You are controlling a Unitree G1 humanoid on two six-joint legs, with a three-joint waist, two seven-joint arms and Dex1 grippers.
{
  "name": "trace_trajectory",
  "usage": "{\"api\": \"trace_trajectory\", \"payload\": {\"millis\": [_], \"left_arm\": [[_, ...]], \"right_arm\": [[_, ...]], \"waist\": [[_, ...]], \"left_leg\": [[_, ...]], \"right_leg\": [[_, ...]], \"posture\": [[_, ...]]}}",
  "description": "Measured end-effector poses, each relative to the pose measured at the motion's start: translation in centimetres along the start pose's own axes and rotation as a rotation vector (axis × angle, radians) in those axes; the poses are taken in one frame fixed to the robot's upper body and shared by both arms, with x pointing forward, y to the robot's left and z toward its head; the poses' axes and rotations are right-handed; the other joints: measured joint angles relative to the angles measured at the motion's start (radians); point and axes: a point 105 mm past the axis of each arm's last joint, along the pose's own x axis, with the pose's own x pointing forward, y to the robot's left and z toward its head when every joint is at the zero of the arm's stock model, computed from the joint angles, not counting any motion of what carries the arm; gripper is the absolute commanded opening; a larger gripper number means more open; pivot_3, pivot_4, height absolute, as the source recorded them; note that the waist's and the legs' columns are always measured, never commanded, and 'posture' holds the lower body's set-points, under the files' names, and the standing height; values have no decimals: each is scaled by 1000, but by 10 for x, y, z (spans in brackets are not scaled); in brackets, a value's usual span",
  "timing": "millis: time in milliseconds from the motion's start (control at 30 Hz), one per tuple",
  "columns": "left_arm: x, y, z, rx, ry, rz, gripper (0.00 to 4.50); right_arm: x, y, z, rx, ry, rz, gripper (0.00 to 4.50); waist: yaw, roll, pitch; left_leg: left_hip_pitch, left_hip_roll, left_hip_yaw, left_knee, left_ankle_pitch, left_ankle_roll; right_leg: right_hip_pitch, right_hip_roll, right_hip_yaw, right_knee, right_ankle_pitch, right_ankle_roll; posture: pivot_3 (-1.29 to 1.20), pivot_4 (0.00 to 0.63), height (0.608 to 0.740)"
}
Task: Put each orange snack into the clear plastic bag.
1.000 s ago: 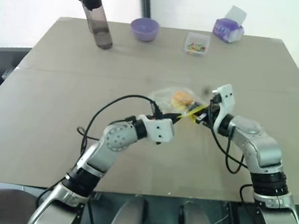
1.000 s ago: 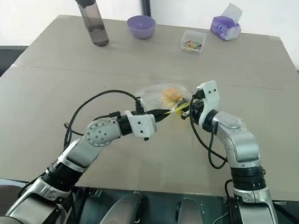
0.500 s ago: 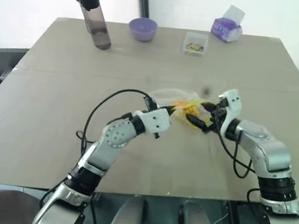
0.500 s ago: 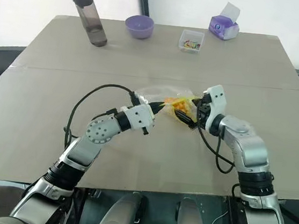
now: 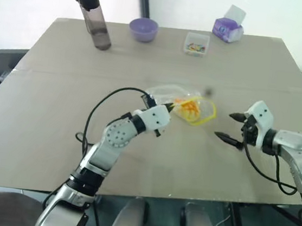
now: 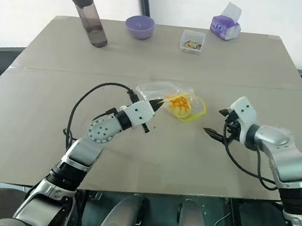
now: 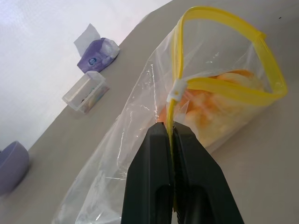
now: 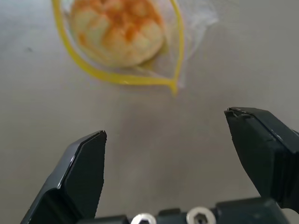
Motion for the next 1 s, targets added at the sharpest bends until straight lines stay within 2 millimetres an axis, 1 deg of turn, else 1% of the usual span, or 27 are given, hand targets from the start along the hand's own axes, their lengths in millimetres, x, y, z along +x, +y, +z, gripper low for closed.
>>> {"api": "trace_trajectory", "payload": {"millis": [67,233,267,333,433,467,533,567,600,833,933,1000], "left_arm": [[0,0,-1,-2,4,0,0],[0,0,-2,-4,8,0,0],[0,0,-2,-4,9,0,0],[0,0,-3,-4,9,0,0],[0,0,-3,-4,10,-1,0],[0,0,-3,-4,10,-1,0],[0,0,-3,-4,10,-2,0],[0,0,-3,-4,10,-2,0],[0,0,-3,-4,10,-3,0],[0,-1,-3,-4,9,-6,0],[0,0,-2,-2,7,-5,0],[3,5,3,11,-8,3,0]], "right_arm": [[10,-3,2,-29,-13,-22,4484],[34,3,15,-87,-67,-14,4484],[38,4,18,-84,-81,-13,4242],[42,4,20,-88,-95,-15,3703],[43,2,16,-97,-82,-22,2383],[43,2,15,-100,-80,-24,1866],[43,2,16,-110,-85,-25,986],[43,2,16,-113,-87,-25,441],[43,2,16,-116,-88,-25,56],[42,2,16,-126,-89,-22,56],[39,0,16,-154,-80,-20,56],[35,-3,18,-164,-82,-26,56]], "waist": [[-1,0,0],[4,0,0],[5,0,0],[9,0,0],[14,0,0],[14,0,0],[14,0,0],[14,0,0],[14,0,0],[12,0,0],[13,0,0],[14,0,0]], "left_leg": [[0,0,0,0,0,0],[-1,0,0,0,0,0],[-1,0,-1,0,0,0],[-1,0,-1,0,0,0],[-1,0,-1,0,0,0],[-1,0,-1,0,0,0],[-1,0,-1,0,0,0],[-1,0,-1,0,0,0],[-1,0,-1,0,0,0],[-1,0,-1,0,0,0],[-1,0,-1,0,0,0],[-1,0,-1,0,0,0]], "right_leg": [[0,0,0,0,0,0],[0,0,0,-1,0,0],[0,-1,0,-1,0,0],[0,-1,-1,-1,0,0],[0,-1,-1,-1,0,0],[0,-1,-1,-1,0,0],[0,-1,-1,-1,0,0],[0,-1,-1,-1,0,0],[0,-1,-1,-1,0,0],[0,-1,-1,-1,0,0],[0,-1,-1,-1,0,0],[0,-1,-1,-1,0,0]], "posture": [[0,150,740],[0,150,740],[0,150,740],[0,150,740],[0,150,740],[0,150,740],[0,150,740],[0,150,740],[0,150,740],[0,150,740],[0,150,740],[0,150,740]]}}
